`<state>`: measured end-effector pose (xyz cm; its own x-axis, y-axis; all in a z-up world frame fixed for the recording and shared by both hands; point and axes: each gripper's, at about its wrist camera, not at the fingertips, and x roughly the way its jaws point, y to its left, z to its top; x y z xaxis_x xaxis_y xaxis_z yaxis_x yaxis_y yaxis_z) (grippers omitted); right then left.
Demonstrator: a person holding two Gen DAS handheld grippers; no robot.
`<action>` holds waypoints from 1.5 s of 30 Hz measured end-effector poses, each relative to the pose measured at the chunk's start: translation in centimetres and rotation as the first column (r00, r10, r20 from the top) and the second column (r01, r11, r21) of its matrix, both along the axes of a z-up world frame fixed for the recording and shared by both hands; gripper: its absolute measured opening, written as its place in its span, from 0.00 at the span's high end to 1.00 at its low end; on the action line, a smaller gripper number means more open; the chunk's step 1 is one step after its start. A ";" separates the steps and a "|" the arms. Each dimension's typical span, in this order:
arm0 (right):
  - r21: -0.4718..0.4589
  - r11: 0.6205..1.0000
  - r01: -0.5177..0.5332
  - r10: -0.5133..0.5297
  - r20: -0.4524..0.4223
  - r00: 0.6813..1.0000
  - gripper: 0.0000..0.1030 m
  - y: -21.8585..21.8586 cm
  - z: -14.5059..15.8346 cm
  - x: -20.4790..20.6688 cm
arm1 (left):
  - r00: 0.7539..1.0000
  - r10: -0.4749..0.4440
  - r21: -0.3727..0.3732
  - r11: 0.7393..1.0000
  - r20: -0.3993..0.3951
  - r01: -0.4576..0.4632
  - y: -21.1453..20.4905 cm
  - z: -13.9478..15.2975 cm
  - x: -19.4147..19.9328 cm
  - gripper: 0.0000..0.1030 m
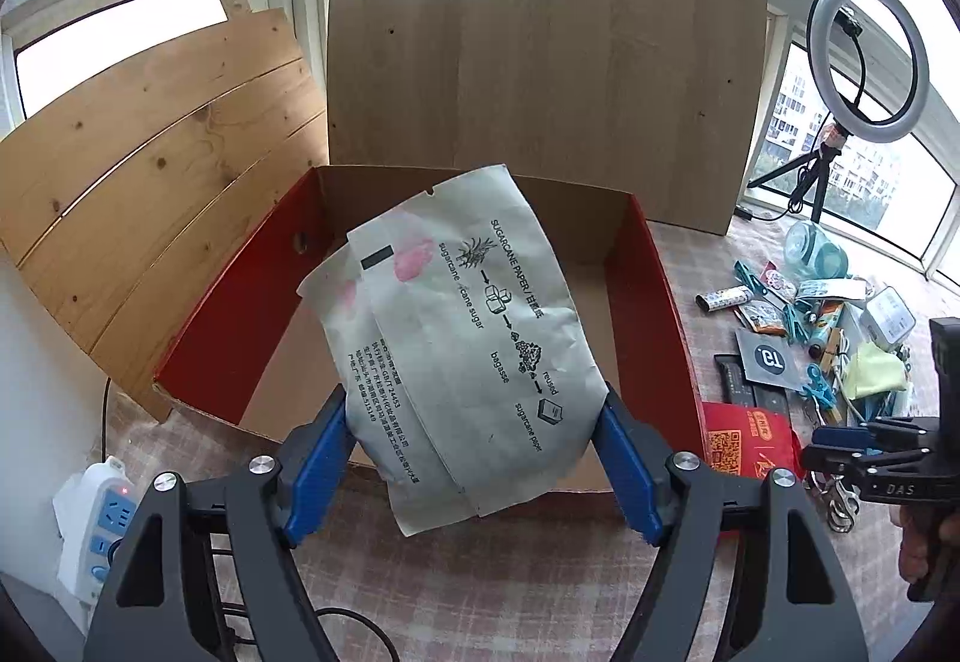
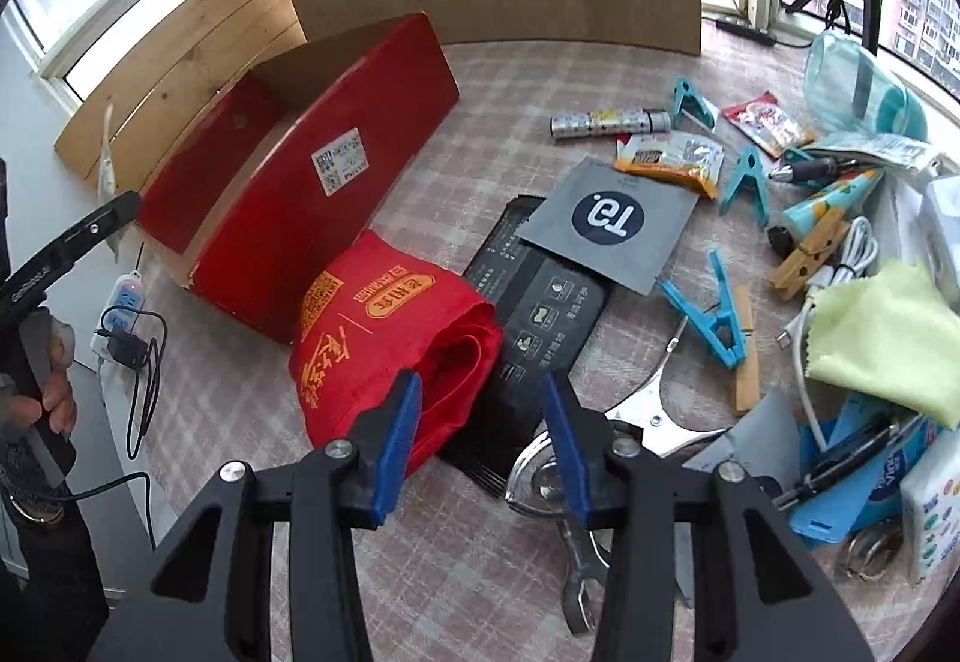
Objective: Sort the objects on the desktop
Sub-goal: 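Carry the white packet with the left tool while the right tool carries the red pouch to the box, then release the red pouch with the right tool while the left tool drops the white packet into the box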
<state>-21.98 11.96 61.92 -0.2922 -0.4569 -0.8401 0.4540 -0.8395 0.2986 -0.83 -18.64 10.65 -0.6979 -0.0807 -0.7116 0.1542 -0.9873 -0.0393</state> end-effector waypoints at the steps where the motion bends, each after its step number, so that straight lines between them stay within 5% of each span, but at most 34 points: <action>1: 0.005 1.000 0.003 -0.003 0.007 1.000 0.60 -0.2 -0.4 -0.2 | 1.000 -0.002 0.000 1.000 -0.001 0.002 0.0 0.0 0.1 0.28; 5: -0.017 1.000 0.012 -0.011 0.036 0.999 0.65 -0.8 -1.2 -0.9 | 1.000 -0.005 -0.007 1.000 -0.002 0.005 0.1 0.1 0.2 0.28; 8: -0.023 1.000 -0.014 0.015 0.057 0.998 0.97 -1.4 -1.7 -1.2 | 1.000 -0.007 -0.003 1.000 0.001 0.007 0.1 0.0 0.0 0.28; 12: -0.076 0.997 -0.004 0.004 -0.003 1.000 0.98 -1.5 0.0 -0.9 | 1.000 -0.015 -0.005 1.000 0.009 0.015 0.0 -0.2 -0.2 0.28; 21: -0.177 0.984 0.016 -0.063 -0.266 0.962 0.98 -2.5 10.9 0.3 | 1.000 0.006 -0.007 1.000 0.010 -0.006 -1.7 -0.3 -1.0 0.28; 27: -0.245 0.968 -0.054 -0.027 -0.317 0.948 0.98 -6.7 15.1 -0.9 | 0.999 0.033 -0.001 0.999 0.037 -0.033 -3.2 -0.7 -2.2 0.28; 35: -0.178 0.978 -0.107 0.041 -0.337 0.940 0.97 -14.1 14.8 -1.8 | 0.997 0.074 -0.054 0.996 0.039 -0.072 -4.2 -0.4 -3.5 0.28; 45: -0.038 0.994 -0.105 0.087 -0.326 0.941 0.97 -18.8 11.1 -3.6 | 0.992 0.122 -0.028 0.992 0.031 -0.121 -5.9 0.7 -5.0 0.28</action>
<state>-25.54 -6.81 73.01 -0.4965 -0.5384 -0.6809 0.6116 -0.7736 0.1657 -5.88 -24.51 11.40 -0.6586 -0.1825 -0.7300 0.2739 -0.9617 -0.0067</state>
